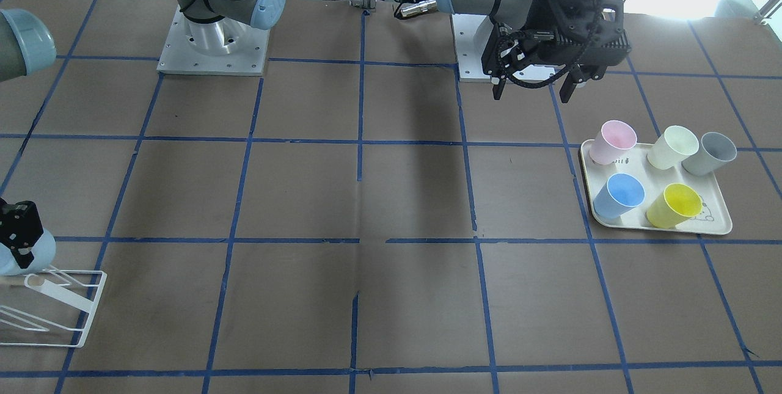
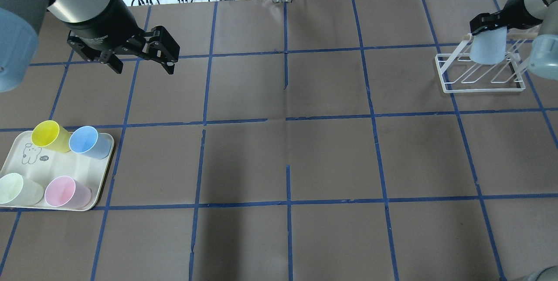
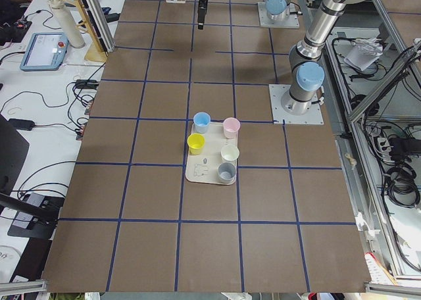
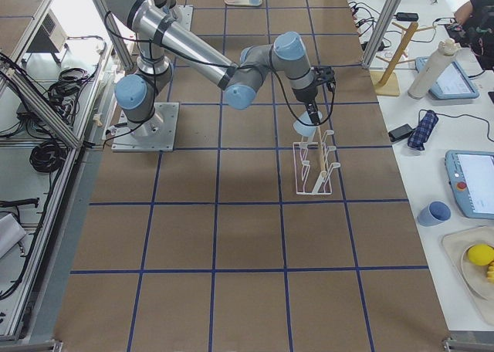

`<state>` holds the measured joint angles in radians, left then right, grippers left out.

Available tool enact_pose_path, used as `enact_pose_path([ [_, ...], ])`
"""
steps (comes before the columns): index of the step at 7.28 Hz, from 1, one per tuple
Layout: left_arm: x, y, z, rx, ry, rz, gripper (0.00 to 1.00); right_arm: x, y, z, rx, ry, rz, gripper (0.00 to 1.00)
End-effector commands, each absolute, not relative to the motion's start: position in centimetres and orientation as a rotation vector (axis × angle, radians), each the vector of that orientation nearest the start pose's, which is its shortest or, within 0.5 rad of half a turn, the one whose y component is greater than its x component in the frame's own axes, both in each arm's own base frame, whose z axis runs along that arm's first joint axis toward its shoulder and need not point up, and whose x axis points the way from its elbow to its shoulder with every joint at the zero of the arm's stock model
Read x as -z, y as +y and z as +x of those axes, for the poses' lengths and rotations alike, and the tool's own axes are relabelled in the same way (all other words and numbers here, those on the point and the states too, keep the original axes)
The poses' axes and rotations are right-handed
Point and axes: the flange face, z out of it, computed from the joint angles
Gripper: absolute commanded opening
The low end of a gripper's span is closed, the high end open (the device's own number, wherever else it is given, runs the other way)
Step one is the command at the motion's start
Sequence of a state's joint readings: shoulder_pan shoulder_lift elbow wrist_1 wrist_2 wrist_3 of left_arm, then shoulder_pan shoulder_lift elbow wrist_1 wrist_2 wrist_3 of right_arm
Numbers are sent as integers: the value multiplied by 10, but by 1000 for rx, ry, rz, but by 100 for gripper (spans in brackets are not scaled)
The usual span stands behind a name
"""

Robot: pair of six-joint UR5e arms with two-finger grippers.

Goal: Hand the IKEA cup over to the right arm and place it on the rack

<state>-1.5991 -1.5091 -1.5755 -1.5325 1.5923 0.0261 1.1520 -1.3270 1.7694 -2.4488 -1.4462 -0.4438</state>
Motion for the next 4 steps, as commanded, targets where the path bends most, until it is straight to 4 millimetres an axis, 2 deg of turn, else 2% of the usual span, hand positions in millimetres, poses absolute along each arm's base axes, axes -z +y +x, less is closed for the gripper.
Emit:
enact_pose_path([
  [1,-520,-470,-144,151,3117,80,100,-362,-597,-106,708,3126,-88,100],
  [2,-519,-470,-144,148,3116,82,100,-368,-597,-104,717,3127,-90,100],
  [3,-518,-470,-143,146,3116,80,100,-385,-588,-99,664,3124,-79,100],
  [4,-519,-470,-144,148,3117,80,100,-412,-577,-94,547,3114,-63,100],
])
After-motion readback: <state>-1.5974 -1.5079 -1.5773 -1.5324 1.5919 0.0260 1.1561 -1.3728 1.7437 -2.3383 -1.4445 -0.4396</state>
